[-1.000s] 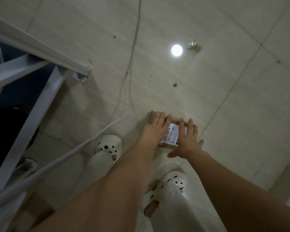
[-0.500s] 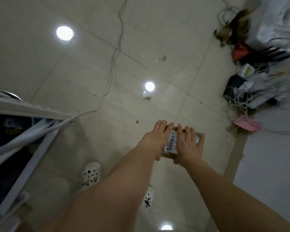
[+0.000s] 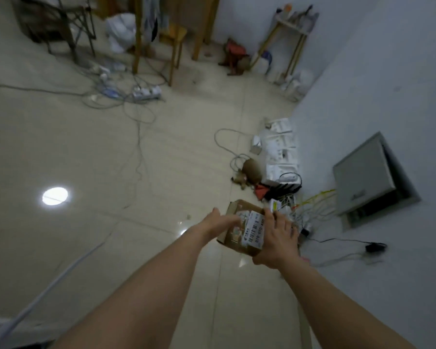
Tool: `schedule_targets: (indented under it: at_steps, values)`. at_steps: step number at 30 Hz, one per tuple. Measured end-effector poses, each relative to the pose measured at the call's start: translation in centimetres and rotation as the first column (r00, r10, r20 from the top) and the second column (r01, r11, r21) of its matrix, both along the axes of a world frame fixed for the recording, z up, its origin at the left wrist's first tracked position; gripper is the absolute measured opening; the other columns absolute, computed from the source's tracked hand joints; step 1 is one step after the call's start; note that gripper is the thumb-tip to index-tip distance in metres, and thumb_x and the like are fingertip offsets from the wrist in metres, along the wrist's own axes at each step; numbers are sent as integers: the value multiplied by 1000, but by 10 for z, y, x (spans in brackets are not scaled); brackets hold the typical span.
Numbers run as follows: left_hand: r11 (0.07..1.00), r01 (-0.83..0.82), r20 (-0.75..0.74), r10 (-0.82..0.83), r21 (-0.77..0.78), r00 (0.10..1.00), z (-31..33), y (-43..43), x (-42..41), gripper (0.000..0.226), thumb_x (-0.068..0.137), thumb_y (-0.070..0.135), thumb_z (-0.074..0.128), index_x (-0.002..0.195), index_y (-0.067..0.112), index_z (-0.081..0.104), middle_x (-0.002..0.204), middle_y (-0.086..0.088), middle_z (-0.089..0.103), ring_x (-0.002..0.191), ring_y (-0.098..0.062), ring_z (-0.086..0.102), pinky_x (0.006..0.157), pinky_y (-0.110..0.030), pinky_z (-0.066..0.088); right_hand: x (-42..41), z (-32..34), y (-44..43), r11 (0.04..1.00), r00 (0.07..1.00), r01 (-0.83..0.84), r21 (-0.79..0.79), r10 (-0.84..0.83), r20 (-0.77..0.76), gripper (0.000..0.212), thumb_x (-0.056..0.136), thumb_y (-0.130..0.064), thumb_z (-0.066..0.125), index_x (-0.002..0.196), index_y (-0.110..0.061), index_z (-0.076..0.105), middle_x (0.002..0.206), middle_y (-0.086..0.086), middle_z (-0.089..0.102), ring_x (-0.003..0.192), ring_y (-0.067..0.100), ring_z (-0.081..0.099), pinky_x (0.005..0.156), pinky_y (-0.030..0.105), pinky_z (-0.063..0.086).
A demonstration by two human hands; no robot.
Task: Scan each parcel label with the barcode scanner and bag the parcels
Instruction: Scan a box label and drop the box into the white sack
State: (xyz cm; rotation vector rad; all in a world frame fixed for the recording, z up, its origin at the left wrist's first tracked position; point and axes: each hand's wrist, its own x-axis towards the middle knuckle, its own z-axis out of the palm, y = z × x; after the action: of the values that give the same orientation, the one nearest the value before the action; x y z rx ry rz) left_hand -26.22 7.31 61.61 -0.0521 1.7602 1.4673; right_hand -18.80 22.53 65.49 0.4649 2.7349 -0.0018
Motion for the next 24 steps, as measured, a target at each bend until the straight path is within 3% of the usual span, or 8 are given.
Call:
schedule_targets:
  at_steps: [4, 7, 12, 15, 17, 20, 22, 24]
  values:
    - [999, 22, -11, -22, 37, 1000, 77, -13, -35, 74, 80, 24, 70, 141, 2, 34, 131, -13, 49, 120, -26, 45, 90, -30, 31, -29, 74, -1, 998, 988, -53, -23, 49, -144, 130, 61, -38, 82, 150, -22, -12, 155, 11, -1, 145, 32, -4, 118, 51, 5]
    - [998, 36, -55, -33, 55, 998, 119, -15, -63, 70, 58, 35, 79, 120, 10, 57, 119, -7, 63, 110, -19, 55, 90, -38, 40, -57, 122, 6, 994, 969, -108, -7, 104, -225, 130, 60, -38, 82, 150, -22, -10, 153, 10, 2, 143, 32, 3, 118, 49, 8]
    - [994, 31, -149, -15, 102, 989, 173, -4, -124, 62, 51, 38, 83, 105, 10, 70, 107, -8, 72, 102, -19, 65, 82, -35, 52, -113, 176, 36, 977, 934, -189, -96, 149, -324, 141, 58, -50, 84, 148, -28, -22, 155, 7, -15, 145, 28, -17, 118, 48, -7]
    - [991, 23, -195, 3, 130, 981, 207, 3, -167, 75, 44, 43, 86, 107, 7, 69, 105, -10, 73, 104, -22, 65, 88, -38, 52, -153, 208, 64, 940, 892, -159, -301, 5, -452, 143, 52, -65, 81, 149, -28, -18, 158, 3, -20, 145, 23, -20, 119, 45, -7]
    - [986, 14, -221, 22, 163, 975, 228, 7, -196, 80, 43, 45, 86, 111, 6, 68, 106, -10, 73, 107, -24, 64, 87, -36, 52, -190, 224, 87, 812, 801, -131, -569, -251, -543, 145, 42, -71, 76, 153, -25, -5, 160, 5, -5, 148, 25, -2, 120, 48, 8]
    - [979, 5, -272, 52, 203, 961, 258, 12, -236, 84, 39, 45, 88, 113, 10, 66, 101, -7, 74, 101, -22, 65, 82, -34, 52, -242, 235, 111, 386, 760, -161, -908, -539, -364, 139, 38, -59, 82, 152, -27, 8, 152, 13, 29, 132, 33, 43, 104, 54, 41]
    - [978, 3, -302, 61, 208, 951, 274, 15, -261, 87, 34, 43, 90, 111, 11, 66, 96, -6, 74, 95, -20, 66, 83, -35, 53, -271, 238, 116, 143, 811, -184, -972, -537, -232, 107, 53, -43, 79, 145, -22, 28, 126, 14, 61, 104, 30, 66, 86, 43, 53]
    - [978, -22, -325, 90, 206, 941, 287, 16, -286, 84, 33, 38, 88, 109, 10, 66, 95, -7, 73, 94, -20, 65, 87, -36, 52, -296, 242, 119, 90, 845, -196, -976, -489, -215, 74, 64, -38, 70, 132, -23, 45, 101, 8, 72, 90, 26, 67, 78, 37, 48]
